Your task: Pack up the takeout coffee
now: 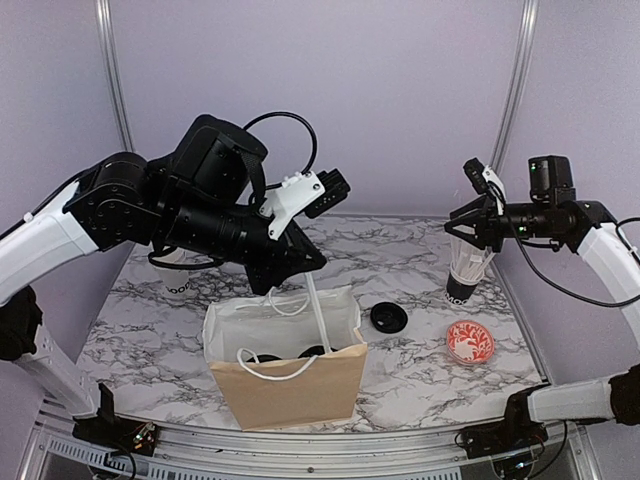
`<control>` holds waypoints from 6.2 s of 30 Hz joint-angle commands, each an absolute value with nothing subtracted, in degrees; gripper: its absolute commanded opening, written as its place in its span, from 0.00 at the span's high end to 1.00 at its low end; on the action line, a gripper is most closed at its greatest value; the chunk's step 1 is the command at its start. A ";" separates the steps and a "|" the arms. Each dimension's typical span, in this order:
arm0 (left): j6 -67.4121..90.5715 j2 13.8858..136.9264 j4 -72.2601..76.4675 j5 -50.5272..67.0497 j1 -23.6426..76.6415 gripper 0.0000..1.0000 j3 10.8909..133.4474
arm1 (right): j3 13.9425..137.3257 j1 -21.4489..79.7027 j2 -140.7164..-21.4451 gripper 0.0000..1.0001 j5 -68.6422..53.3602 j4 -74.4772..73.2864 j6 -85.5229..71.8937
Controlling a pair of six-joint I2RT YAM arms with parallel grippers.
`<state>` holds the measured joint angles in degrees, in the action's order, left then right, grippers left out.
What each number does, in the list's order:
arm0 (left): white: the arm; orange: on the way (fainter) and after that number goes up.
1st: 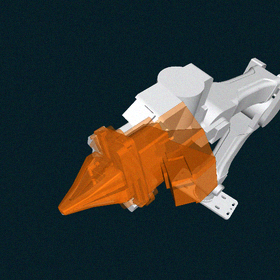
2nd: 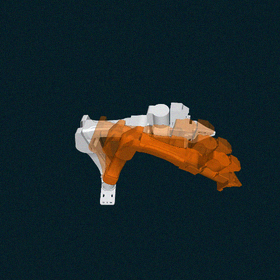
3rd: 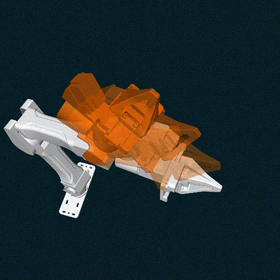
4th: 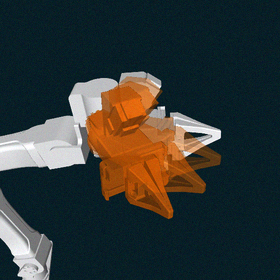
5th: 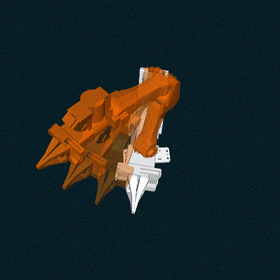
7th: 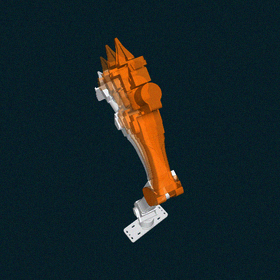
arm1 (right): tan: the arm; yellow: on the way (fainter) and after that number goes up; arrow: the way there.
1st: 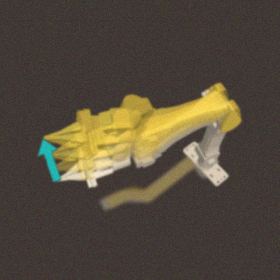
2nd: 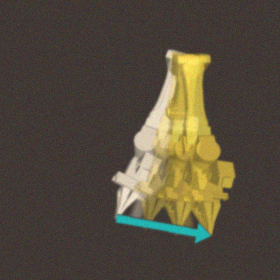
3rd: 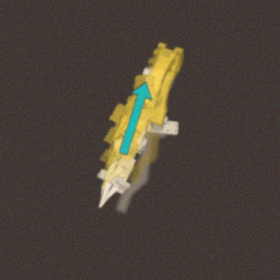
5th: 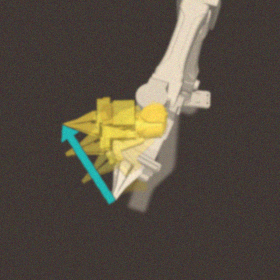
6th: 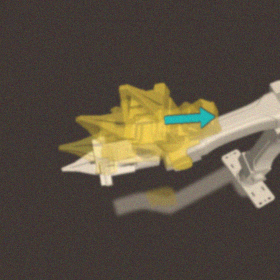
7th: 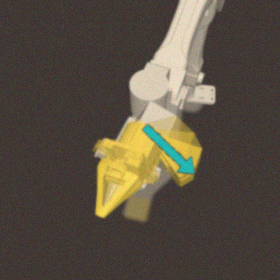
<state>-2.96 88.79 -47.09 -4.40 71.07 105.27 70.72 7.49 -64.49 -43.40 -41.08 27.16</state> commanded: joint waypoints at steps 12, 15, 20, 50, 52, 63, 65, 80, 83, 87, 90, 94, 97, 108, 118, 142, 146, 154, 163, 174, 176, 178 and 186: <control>5.09 75.75 -35.80 -9.11 79.75 1.00 87.59 | 71.11 7.07 -65.67 0.63 -44.18 -39.46 27.00; 6.40 73.27 -36.23 -10.83 79.89 0.97 84.54 | 71.60 7.10 -66.23 0.63 -44.36 -39.46 26.83; 8.46 68.79 -40.03 -13.60 79.89 0.64 82.84 | 72.73 7.08 -66.75 0.63 -44.14 -39.91 26.80; 2.64 65.55 -27.36 -38.38 67.44 0.19 80.63 | 65.34 2.11 -64.61 0.55 -16.44 -51.59 33.35; 2.57 65.91 -27.27 -38.13 67.28 0.19 80.43 | 64.82 2.15 -64.97 0.55 -15.72 -50.94 33.25; 2.60 66.37 -27.08 -37.03 66.92 0.19 80.20 | 64.19 2.11 -66.64 0.62 -14.46 -47.34 33.31; 2.63 66.51 -27.14 -36.69 66.88 0.19 80.23 | 65.28 2.15 -66.22 0.63 -15.05 -47.37 33.24; 2.52 66.42 -26.88 -35.36 66.79 0.19 79.60 | 64.79 2.11 -67.13 0.64 -10.97 -45.94 31.79; 2.85 65.85 -26.85 -35.33 66.77 0.19 79.24 | 64.91 2.18 -68.03 0.68 -11.34 -45.79 31.56; 2.99 65.19 -26.82 -35.50 66.73 0.19 78.66 | 64.95 2.15 -68.53 0.78 -12.09 -45.79 31.64; 3.11 65.05 -26.81 -35.60 66.79 0.19 78.32 | 64.94 2.14 -68.72 0.84 -12.83 -45.79 31.48; 3.06 65.17 -26.82 -35.42 66.80 0.19 78.15 | 65.03 2.07 -68.81 0.96 -13.43 -46.01 31.15; 2.91 65.34 -26.87 -35.42 66.77 0.19 78.09 | 65.33 2.14 -68.50 1.00 -13.53 -46.51 31.12; 1.71 65.87 -26.87 -36.02 66.69 0.19 79.03 | 76.58 2.12 -65.17 1.00 -19.26 -52.99 29.98; 0.70 67.52 -26.89 -36.65 66.20 0.19 81.56 | 92.90 2.08 -64.87 1.00 -29.54 -58.88 29.15; -0.75 68.16 -28.21 -43.89 60.80 0.18 83.06 | 106.22 19.53 -72.70 1.00 -72.75 -73.18 41.21; -0.44 67.56 -28.25 -45.28 60.22 0.18 82.98 | 105.03 25.07 -72.37 1.00 -70.40 -76.24 45.03; 1.32 68.04 -28.49 -46.05 59.81 0.18 83.67 | 99.00 32.15 -70.93 1.00 -66.98 -75.71 45.88; 1.82 68.53 -28.55 -45.70 59.59 0.18 82.57 | 101.91 40.69 -78.69 1.00 -68.98 -72.36 45.20; 2.62 63.83 -28.80 -46.49 59.16 0.17 77.91 | 110.02 54.92 -92.52 1.00 -61.29 -72.11 45.04; 2.70 63.27 -28.82 -46.49 59.02 0.17 77.27 | 111.07 56.27 -94.21 1.00 -60.37 -71.45 44.61; 2.64 62.82 -28.85 -46.49 58.91 0.17 76.73 | 112.01 57.51 -95.95 1.00 -58.88 -70.57 43.62; 2.02 62.79 -28.80 -45.85 58.46 0.16 75.08 | 112.14 57.83 -99.03 0.84 -52.94 -67.69 40.50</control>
<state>2.22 63.29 -28.71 -45.52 59.11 75.92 110.39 57.54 -98.74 -56.82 -69.60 42.26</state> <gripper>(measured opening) 0.834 0.059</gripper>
